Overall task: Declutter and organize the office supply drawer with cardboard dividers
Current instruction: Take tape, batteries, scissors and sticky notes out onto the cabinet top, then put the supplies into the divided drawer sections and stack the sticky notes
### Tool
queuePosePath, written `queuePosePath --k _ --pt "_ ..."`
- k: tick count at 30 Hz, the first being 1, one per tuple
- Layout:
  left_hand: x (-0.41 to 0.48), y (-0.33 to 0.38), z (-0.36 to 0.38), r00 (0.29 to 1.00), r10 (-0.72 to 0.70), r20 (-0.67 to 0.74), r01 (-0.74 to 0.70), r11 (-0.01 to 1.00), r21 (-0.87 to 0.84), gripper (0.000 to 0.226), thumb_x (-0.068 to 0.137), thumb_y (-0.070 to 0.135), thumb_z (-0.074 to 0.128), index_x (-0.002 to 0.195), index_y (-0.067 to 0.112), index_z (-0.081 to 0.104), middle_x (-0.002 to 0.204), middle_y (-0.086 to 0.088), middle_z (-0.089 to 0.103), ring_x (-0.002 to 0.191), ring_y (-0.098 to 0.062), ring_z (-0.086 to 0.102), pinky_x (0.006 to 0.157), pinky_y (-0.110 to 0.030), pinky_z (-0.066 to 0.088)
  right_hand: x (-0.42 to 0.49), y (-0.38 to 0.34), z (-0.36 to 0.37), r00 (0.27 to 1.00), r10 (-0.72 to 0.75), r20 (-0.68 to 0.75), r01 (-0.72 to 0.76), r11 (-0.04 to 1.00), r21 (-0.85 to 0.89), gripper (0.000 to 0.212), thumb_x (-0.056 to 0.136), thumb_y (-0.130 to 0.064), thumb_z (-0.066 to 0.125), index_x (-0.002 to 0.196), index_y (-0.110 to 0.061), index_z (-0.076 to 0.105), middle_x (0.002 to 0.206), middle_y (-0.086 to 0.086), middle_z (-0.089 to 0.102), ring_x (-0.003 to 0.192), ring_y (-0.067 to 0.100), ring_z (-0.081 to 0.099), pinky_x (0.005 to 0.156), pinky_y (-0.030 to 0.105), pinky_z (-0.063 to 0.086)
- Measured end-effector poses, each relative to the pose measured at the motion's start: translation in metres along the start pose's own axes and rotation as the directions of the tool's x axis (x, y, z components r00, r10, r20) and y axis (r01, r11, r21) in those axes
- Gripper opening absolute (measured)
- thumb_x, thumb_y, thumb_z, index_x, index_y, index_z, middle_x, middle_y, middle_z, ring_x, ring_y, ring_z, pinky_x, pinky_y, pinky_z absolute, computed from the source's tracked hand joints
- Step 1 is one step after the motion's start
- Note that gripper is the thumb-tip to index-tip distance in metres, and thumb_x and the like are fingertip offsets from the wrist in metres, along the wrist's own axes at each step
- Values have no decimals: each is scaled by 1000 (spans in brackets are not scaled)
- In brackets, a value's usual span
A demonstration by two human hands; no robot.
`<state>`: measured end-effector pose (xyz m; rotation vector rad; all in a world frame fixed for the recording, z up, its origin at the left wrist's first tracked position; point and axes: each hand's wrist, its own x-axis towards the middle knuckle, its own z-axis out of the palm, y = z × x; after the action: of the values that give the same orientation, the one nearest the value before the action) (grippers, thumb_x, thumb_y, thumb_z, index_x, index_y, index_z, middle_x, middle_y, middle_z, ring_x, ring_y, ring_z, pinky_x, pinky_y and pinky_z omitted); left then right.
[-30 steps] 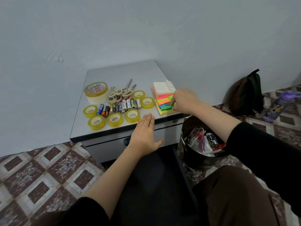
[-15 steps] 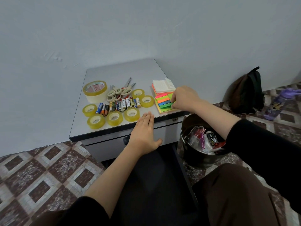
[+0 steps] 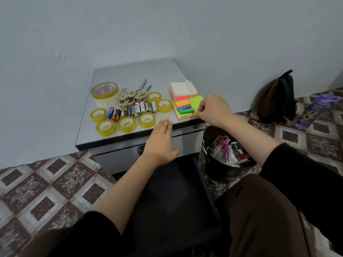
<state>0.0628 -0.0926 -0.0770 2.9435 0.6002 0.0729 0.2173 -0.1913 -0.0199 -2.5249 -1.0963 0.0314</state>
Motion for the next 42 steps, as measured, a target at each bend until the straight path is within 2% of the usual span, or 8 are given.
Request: queuePosePath --k 5,10,15,17,20,25,33,42 --pt "-50 -8 24 992 48 -120 -67 985 -159 72 91 34 55 147 8 18 155 -6 18 144 -16 14 114 -21 7 -70 -5 53 979 -151 135 131 980 147 15 84 -25 66 84 -14 75 85 5 71 87 22 64 77 31 50" --pt "-126 -32 89 980 -19 198 61 977 -206 71 90 43 53 147 15 21 155 1 19 141 -13 19 111 -16 9 -138 -7 127 828 -286 483 278 956 90 24 86 -35 63 101 -19 71 103 1 68 99 20 61 84 32 50" --pt "-177 -31 142 832 54 552 73 976 -207 81 88 56 48 150 23 8 155 0 18 140 -18 23 112 -27 23 -185 -4 181 579 -333 744 483 875 16 66 81 -55 61 135 -20 47 126 5 54 118 24 49 91 34 42" --pt "-184 -28 153 783 77 617 65 977 -203 84 87 58 49 150 24 4 154 -2 23 137 -21 28 108 -30 29 -198 0 194 490 -305 817 552 833 -21 78 79 -58 62 141 -20 36 130 8 49 120 26 45 92 35 42" --pt "-187 -27 165 747 104 657 10 986 -167 89 85 55 55 150 23 3 149 -5 32 131 -23 37 102 -32 35 -207 7 208 436 -278 856 609 791 -53 81 78 -55 65 142 -18 32 130 10 49 118 28 46 91 36 42" --pt "-193 -32 178 746 121 654 -28 988 -151 82 87 49 56 150 24 10 144 -6 40 125 -24 42 98 -32 36 -210 7 219 438 -308 845 634 772 -47 75 81 -46 65 143 -21 32 125 9 53 113 28 51 88 36 43" --pt "-191 -42 187 774 171 610 -118 985 -127 74 88 55 49 148 26 17 145 0 39 127 -22 40 104 -34 30 -204 18 227 469 -373 801 625 781 -2 76 82 -52 59 147 -33 24 116 4 57 107 23 50 78 32 41" --pt "-156 -65 185 857 61 512 23 988 -156 69 88 53 51 146 29 22 142 2 42 126 -20 39 100 -32 30 -169 29 230 619 -354 701 481 877 18 70 84 -52 57 145 -43 24 126 -3 51 114 19 44 84 30 42"
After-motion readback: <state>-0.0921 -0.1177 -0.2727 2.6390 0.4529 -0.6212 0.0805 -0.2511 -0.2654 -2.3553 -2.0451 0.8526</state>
